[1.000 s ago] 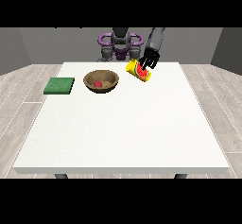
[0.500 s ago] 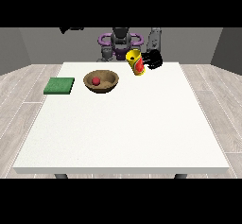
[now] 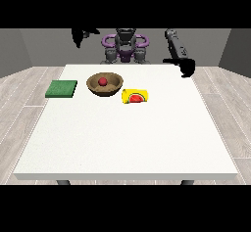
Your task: Pick the cup and pour the ball into the bowl, then pick the bowl and place it on the pad
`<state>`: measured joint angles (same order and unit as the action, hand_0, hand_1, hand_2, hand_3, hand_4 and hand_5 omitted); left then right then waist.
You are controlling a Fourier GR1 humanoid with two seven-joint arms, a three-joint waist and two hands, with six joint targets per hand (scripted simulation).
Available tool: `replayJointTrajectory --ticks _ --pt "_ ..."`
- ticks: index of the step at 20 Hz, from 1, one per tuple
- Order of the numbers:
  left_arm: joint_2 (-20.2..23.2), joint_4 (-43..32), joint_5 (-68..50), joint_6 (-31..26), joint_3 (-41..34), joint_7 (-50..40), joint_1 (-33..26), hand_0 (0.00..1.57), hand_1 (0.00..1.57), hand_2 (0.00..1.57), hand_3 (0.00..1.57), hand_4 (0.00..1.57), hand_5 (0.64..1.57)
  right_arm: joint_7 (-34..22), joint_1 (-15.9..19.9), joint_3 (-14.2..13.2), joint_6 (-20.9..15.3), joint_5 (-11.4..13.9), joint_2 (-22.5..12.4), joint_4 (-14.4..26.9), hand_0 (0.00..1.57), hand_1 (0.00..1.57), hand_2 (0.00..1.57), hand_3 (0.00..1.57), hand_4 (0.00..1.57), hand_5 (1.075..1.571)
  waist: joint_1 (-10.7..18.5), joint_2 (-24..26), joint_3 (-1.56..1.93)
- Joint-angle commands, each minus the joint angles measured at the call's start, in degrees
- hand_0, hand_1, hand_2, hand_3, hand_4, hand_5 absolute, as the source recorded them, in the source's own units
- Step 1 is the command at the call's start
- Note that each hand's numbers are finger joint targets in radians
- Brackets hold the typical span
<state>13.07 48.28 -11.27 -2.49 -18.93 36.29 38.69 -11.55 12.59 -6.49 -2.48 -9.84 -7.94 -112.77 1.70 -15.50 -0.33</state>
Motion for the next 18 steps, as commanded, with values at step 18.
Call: replayJointTrajectory --ticks 18 --pt "24.0 6.2 -5.0 -10.3 -1.9 -25.2 15.1 0.0 0.0 0.0 0.0 0.0 1.544 27.5 2.7 -5.9 7.5 -2.2 3.8 43.3 0.0 0.0 0.0 0.0 0.32 1.571 1.1 -1.6 0.45"
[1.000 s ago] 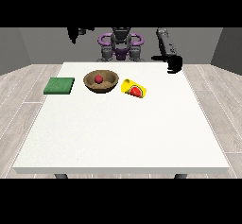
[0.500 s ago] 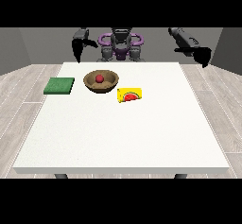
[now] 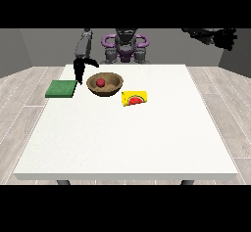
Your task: Pick the cup and pour the ball into the bowl, then pick the bowl and place it on the pad
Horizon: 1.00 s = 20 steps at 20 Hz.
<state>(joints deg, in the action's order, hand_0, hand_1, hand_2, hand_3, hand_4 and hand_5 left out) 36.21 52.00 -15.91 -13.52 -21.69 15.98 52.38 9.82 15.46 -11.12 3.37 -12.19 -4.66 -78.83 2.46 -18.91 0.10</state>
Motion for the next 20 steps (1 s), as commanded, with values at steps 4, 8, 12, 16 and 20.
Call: replayJointTrajectory --ticks 4,8,12,16,20 --pt "5.5 1.7 -1.9 -0.8 -1.2 -6.2 4.8 0.0 0.0 0.0 0.0 0.0 1.545 8.4 5.2 -2.1 1.9 0.6 -0.8 15.9 0.0 0.0 0.0 0.0 0.29 1.57 -0.1 -1.3 -0.02" --pt "5.5 2.5 -3.7 -2.9 -0.7 -8.8 4.8 0.0 0.0 0.0 0.0 0.0 1.536 7.0 9.0 -4.2 1.1 -1.9 0.0 22.3 0.0 0.0 0.0 0.0 0.37 1.57 0.5 0.6 -0.03" --pt "6.4 3.7 -4.2 -1.6 -0.4 -11.8 7.4 0.0 0.0 0.0 0.0 0.0 1.539 4.3 16.0 -6.6 1.1 -3.1 -3.8 28.1 0.0 0.0 0.0 0.0 0.4 1.571 0.9 -0.1 -0.03" --pt "9.6 3.4 -4.7 -2.0 -1.8 -12.0 9.0 0.0 0.0 0.0 0.0 0.0 1.528 7.7 16.9 -6.0 0.6 -2.1 -2.5 31.8 0.0 0.0 0.0 0.0 0.38 1.571 0.9 -2.4 -0.03" --pt "8.4 5.5 -5.5 -1.8 -1.7 -11.3 8.3 0.0 0.0 0.0 0.0 0.0 1.529 13.7 15.9 -6.3 1.7 -1.7 -1.9 34.9 0.0 0.0 0.0 0.0 0.31 1.567 2.0 -4.1 0.0"
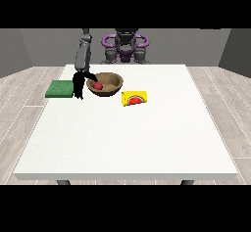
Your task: Pick the cup and pour the ball into the bowl, then pick the bowl and place it on the pad
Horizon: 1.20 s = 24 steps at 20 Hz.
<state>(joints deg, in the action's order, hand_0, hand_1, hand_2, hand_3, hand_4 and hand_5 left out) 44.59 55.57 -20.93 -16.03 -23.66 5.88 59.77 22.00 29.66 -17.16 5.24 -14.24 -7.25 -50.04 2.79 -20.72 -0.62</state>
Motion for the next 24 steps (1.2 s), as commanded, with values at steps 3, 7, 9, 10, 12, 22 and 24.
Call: replayJointTrajectory --ticks 3,7,9,10,12,22,24 --pt "0.2 2.4 -1.6 -0.5 0.7 -3.4 0.8 0.0 0.0 0.0 0.0 0.0 1.53 1.2 2.2 -0.9 -0.8 0.1 -0.1 7.5 0.0 0.0 0.0 0.0 0.29 1.566 2.8 -0.8 0.71" --pt "-0.5 2.4 -1.3 0.7 1.4 -3.1 3.5 0.0 0.0 0.0 0.0 0.0 1.541 -0.9 6.1 0.8 -5.6 1.4 3.1 6.8 0.0 0.0 0.0 0.0 0.4 1.57 3.1 -1.9 0.67" --pt "0.4 0.7 -1.6 -0.7 1.1 -3.5 2.8 0.0 0.0 0.0 0.0 0.0 1.54 -2.1 5.8 1.9 -9.3 2.8 4.9 5.4 0.0 0.0 0.0 0.0 0.43 1.569 4.3 -0.5 0.62" --pt "-0.4 0.6 -0.8 0.3 1.0 -1.8 1.7 0.0 0.0 0.0 0.0 0.0 1.533 -4.1 5.0 2.4 -7.4 2.4 4.0 5.3 0.0 0.0 0.0 0.0 0.44 1.57 2.6 0.2 0.61" --pt "0.0 1.5 -2.7 -1.2 0.2 -1.7 2.8 0.0 0.0 0.0 0.0 0.0 1.54 -0.5 4.9 1.8 -10.3 3.1 5.7 6.1 0.0 0.0 0.0 0.0 0.44 1.57 5.0 -2.0 0.63" --pt "2.9 -1.9 -3.5 -2.5 -0.9 -3.7 4.3 0.0 0.0 0.0 0.0 0.0 1.546 -8.6 1.4 6.8 -20.1 12.5 2.4 5.6 1.57 1.57 1.57 1.57 1.16 1.432 4.6 -0.5 0.49" --pt "0.5 -2.7 -1.9 -1.0 -0.1 -1.6 1.4 0.0 0.0 0.0 0.0 0.0 1.547 -13.9 2.2 8.2 -21.9 15.0 -0.2 4.3 1.57 1.57 1.57 1.57 1.17 1.457 3.1 2.1 0.45"
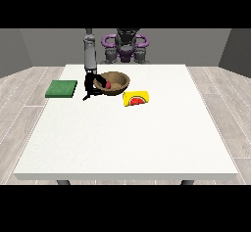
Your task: Pick the cup and pour the ball into the bowl, then pick the bowl and place it on the pad
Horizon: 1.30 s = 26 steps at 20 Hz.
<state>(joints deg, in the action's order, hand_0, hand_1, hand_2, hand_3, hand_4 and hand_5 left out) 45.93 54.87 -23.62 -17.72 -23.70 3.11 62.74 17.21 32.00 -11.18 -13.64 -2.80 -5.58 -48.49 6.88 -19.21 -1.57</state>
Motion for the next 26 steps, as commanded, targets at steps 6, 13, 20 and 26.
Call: replayJointTrajectory --ticks 6,13,20,26 --pt "3.4 -12.2 1.8 -3.0 -2.6 4.1 -7.2 0.0 0.0 0.0 0.0 0.0 1.545 -28.3 4.7 8.6 -2.4 8.7 -5.5 -5.0 1.57 1.57 1.57 1.57 1.26 1.456 -6.8 9.0 1.33" --pt "8.5 -15.7 0.9 -6.6 -6.5 10.5 -11.3 0.0 0.0 0.0 0.0 0.0 1.542 -32.1 6.1 6.0 4.5 5.3 -9.7 -7.0 1.57 1.57 1.57 1.57 1.28 1.481 -10.0 5.3 1.54" --pt "8.7 -14.0 1.3 -5.7 -5.5 11.5 -11.6 0.0 0.0 0.0 0.0 0.0 1.538 -27.2 6.6 3.3 9.9 4.9 -16.1 -4.1 1.57 1.57 1.57 1.57 1.3 1.52 -10.4 3.2 1.6" --pt "8.0 -9.9 0.0 -3.7 -5.3 9.8 -10.0 0.0 0.0 0.0 0.0 0.0 1.535 -19.3 7.9 -2.2 14.8 3.1 -24.2 2.6 1.57 1.57 1.57 1.57 1.3 1.534 -8.6 -0.7 1.65"
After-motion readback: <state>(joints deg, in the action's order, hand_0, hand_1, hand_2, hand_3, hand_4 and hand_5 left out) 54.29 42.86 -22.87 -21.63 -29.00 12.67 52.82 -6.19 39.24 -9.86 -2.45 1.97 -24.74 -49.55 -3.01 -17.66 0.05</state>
